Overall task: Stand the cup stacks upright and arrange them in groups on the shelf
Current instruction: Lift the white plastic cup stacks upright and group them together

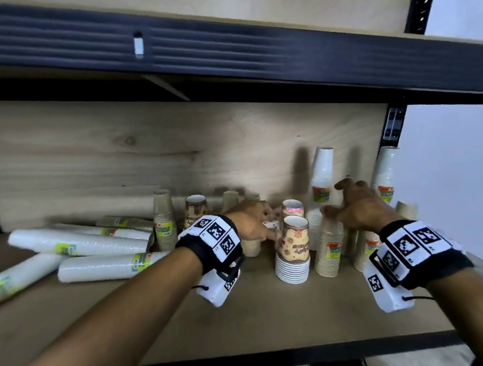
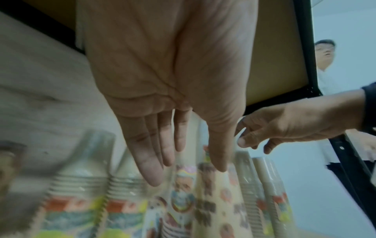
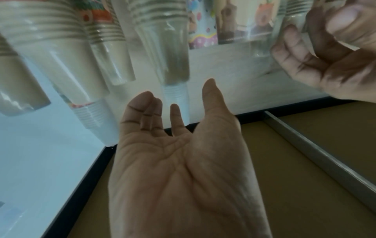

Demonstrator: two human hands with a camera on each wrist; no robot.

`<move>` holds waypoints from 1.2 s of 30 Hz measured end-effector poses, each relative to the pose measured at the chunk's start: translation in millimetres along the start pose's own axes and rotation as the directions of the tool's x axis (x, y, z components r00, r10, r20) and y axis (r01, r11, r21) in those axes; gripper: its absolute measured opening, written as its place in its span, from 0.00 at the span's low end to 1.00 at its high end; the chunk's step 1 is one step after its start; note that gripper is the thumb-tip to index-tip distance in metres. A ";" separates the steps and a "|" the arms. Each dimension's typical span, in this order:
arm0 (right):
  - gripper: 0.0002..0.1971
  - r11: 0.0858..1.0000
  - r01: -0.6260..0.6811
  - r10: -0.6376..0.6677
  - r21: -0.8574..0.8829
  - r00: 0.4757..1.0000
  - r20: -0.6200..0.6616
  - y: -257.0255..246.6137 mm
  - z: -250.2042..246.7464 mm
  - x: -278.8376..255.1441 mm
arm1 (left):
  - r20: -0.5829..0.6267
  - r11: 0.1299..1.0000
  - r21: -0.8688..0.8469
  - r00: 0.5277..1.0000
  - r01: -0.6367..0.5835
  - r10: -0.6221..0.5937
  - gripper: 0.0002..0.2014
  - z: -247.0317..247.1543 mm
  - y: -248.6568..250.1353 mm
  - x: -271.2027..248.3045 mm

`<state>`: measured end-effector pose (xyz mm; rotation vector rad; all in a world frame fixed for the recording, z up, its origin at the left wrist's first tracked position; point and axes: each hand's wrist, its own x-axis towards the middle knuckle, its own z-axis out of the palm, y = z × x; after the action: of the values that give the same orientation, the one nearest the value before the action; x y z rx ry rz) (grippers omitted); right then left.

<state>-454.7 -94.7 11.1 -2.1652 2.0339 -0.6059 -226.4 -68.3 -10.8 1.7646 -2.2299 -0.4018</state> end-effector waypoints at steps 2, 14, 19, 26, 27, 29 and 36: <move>0.35 0.999 0.040 -0.040 -0.021 0.999 -0.012 -10.4 -3.9 -2.1 | -0.023 0.999 0.017 0.999 0.039 -0.039 0.30 -15.7 -13.9 -12.1; 0.10 0.847 0.463 -0.515 0.263 0.837 0.186 -143.6 54.5 -26.3 | -0.071 0.853 0.311 0.905 0.420 -0.420 0.23 -85.8 -162.8 -113.1; 0.18 0.796 0.574 -0.593 0.192 0.674 0.440 -199.5 111.7 -22.5 | -0.123 0.687 0.207 0.715 0.696 -0.688 0.33 -99.7 -263.9 -147.5; 0.27 0.707 0.704 -0.573 0.066 0.516 0.637 -245.5 157.8 -10.7 | -0.344 0.522 0.032 0.499 0.853 -0.795 0.37 -111.4 -367.9 -172.8; 0.27 0.703 0.709 -0.568 0.058 0.509 0.647 -248.6 161.5 -8.8 | -0.339 0.518 0.002 0.488 0.855 -0.804 0.37 -111.4 -373.8 -172.8; 0.28 0.693 0.719 -0.565 0.055 0.493 0.661 -256.4 168.1 -4.6 | -0.338 0.523 -0.056 0.476 0.851 -0.812 0.37 -113.0 -380.6 -170.7; 0.32 0.670 0.740 -0.552 0.063 0.439 0.708 -268.2 183.5 5.2 | -0.303 0.563 -0.244 0.489 0.790 -0.818 0.37 -105.5 -405.1 -153.9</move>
<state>-138.5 -108.5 -62.9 -2.7335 0.8554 0.4587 211.8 -12.8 -71.8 2.5008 -0.9621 -0.2507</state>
